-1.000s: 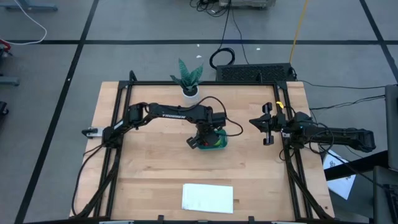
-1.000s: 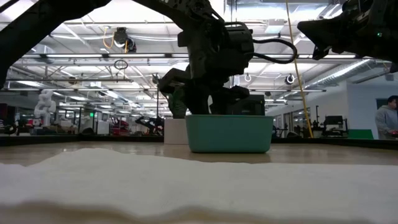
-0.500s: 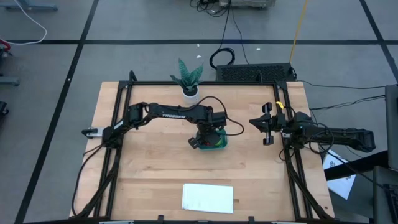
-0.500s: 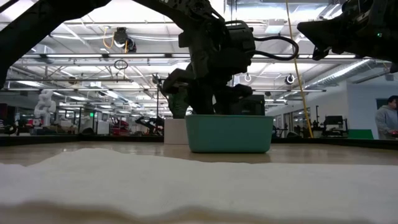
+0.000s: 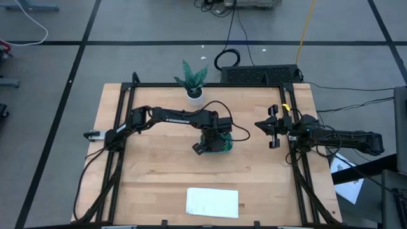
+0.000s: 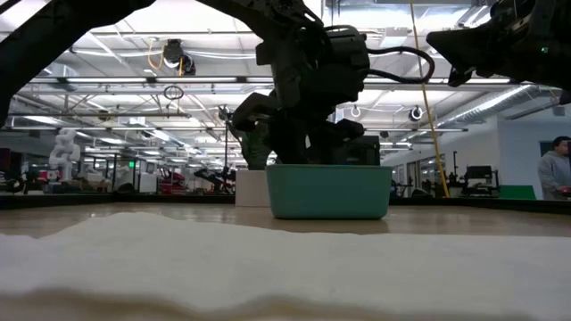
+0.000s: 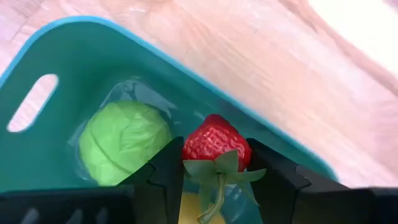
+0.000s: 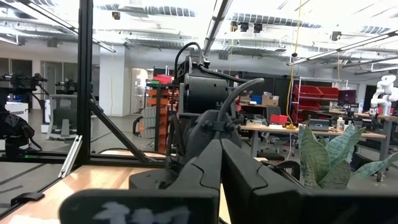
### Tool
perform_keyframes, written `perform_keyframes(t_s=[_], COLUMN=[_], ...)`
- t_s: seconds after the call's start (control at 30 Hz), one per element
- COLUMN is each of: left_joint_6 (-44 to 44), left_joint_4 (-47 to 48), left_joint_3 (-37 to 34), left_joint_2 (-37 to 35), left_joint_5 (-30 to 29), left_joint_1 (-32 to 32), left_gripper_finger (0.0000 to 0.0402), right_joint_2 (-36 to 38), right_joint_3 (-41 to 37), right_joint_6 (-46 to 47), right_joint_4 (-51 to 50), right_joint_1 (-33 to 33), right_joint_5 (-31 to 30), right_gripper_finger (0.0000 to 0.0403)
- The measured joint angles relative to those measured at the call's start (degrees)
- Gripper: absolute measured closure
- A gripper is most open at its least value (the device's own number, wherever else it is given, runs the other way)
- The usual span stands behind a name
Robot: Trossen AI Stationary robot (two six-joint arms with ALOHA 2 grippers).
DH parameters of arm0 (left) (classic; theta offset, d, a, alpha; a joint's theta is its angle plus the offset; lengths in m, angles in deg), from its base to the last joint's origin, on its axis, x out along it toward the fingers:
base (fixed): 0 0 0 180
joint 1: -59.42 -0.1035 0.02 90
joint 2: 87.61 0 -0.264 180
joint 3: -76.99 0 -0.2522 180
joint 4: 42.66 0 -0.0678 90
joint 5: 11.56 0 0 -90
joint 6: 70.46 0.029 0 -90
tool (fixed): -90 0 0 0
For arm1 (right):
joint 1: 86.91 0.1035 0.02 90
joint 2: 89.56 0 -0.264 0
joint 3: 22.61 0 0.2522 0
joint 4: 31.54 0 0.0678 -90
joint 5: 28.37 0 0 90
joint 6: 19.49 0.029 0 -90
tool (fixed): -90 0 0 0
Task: Pick and placing Produce into tupperware
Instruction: Put the strawberry into the green bin
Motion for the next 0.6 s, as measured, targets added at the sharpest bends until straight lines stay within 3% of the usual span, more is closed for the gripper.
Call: perform_keyframes(t_s=[0.6], left_joint_6=[-4.87], left_joint_4=[-0.02], left_joint_3=[-0.02], left_joint_2=[-0.02], left_joint_5=[0.58], left_joint_1=[-0.95], left_gripper_finger=[0.0254], right_joint_2=[0.0], right_joint_3=[0.0], right_joint_6=[0.0], right_joint_4=[0.02], right_joint_1=[0.0], right_joint_5=[-0.01], right_gripper_finger=[0.0403])
